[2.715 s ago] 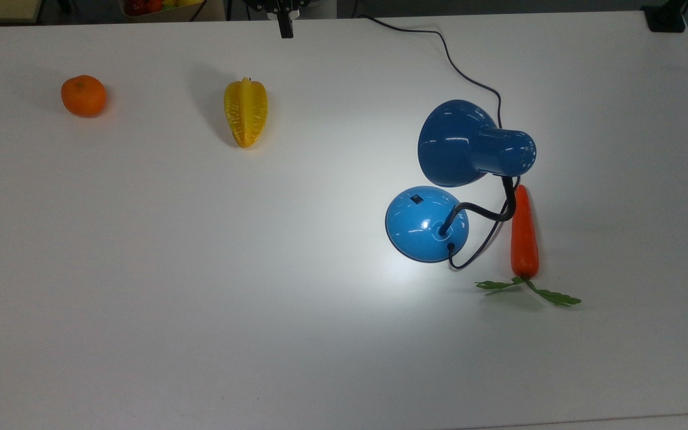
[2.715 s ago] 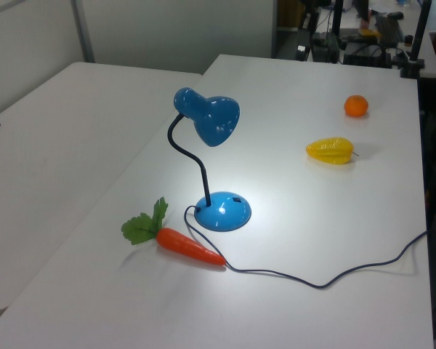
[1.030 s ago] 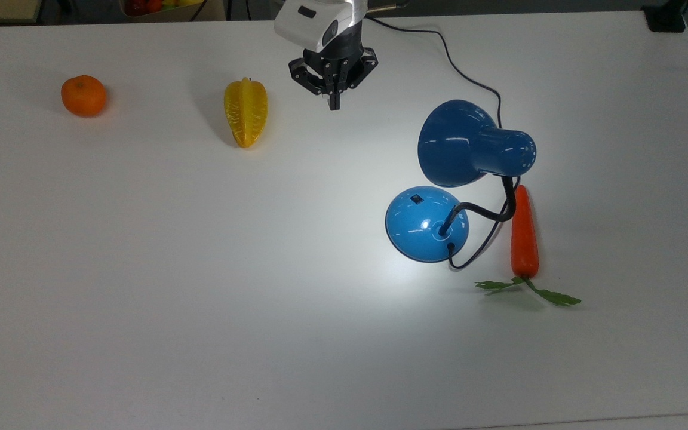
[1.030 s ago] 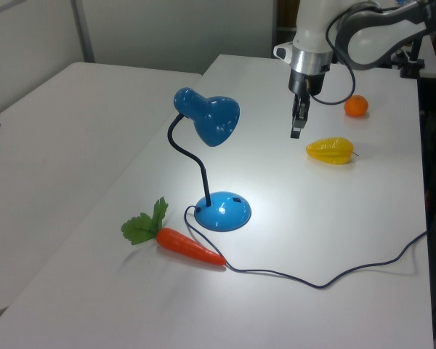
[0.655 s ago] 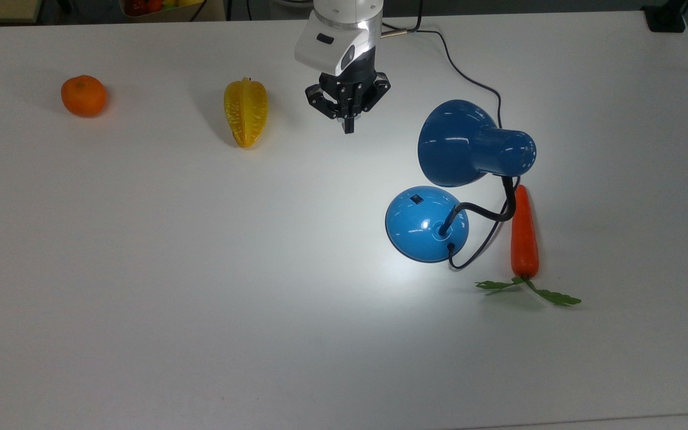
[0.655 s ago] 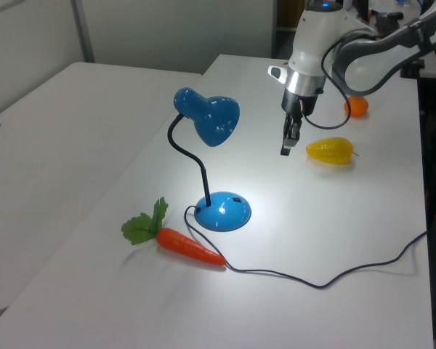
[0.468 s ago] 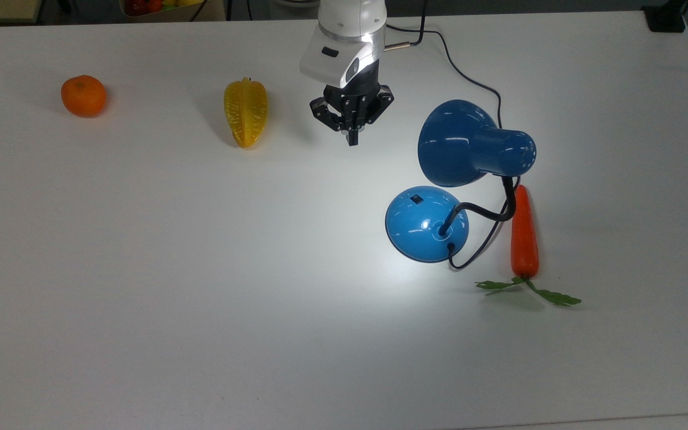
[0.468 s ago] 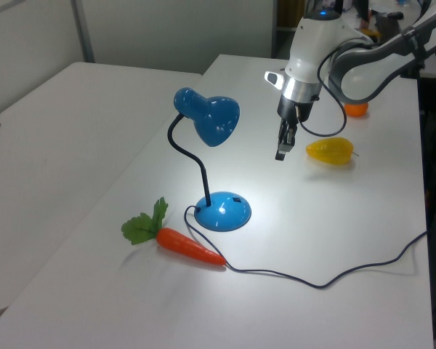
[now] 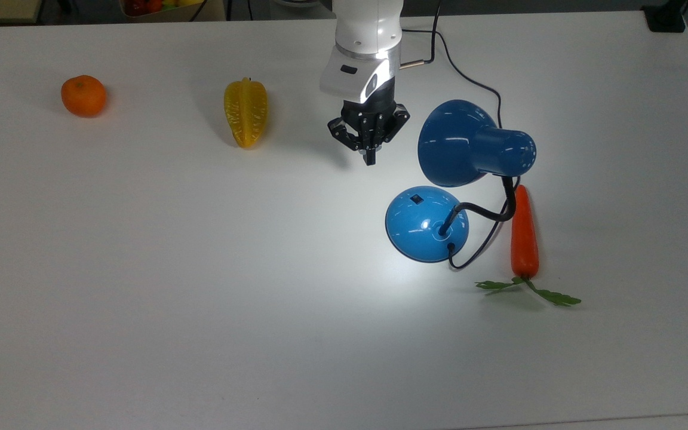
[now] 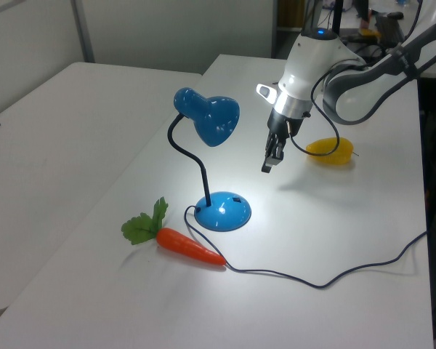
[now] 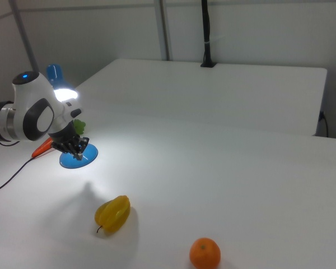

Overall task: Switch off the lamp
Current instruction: 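Move the gripper toward the blue lamp's round base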

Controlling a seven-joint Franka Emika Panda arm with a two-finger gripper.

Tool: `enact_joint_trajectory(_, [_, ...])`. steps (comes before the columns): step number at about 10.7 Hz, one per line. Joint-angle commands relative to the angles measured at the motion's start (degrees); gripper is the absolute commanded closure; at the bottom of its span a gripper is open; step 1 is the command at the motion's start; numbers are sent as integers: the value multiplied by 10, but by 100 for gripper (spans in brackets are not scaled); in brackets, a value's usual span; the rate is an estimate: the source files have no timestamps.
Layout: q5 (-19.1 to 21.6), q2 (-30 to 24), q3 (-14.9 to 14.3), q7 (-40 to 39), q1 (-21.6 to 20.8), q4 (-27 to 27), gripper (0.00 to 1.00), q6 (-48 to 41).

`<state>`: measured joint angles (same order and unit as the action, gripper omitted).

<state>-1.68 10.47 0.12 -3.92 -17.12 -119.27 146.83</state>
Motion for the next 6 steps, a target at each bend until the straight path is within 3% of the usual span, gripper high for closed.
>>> enact_joint_trajectory(1, [-6, 19, -2, -5, -14, 2, 100, 47])
enact_joint_trajectory(6, [-5, 62, 1, -6, -26, 30, 100, 86])
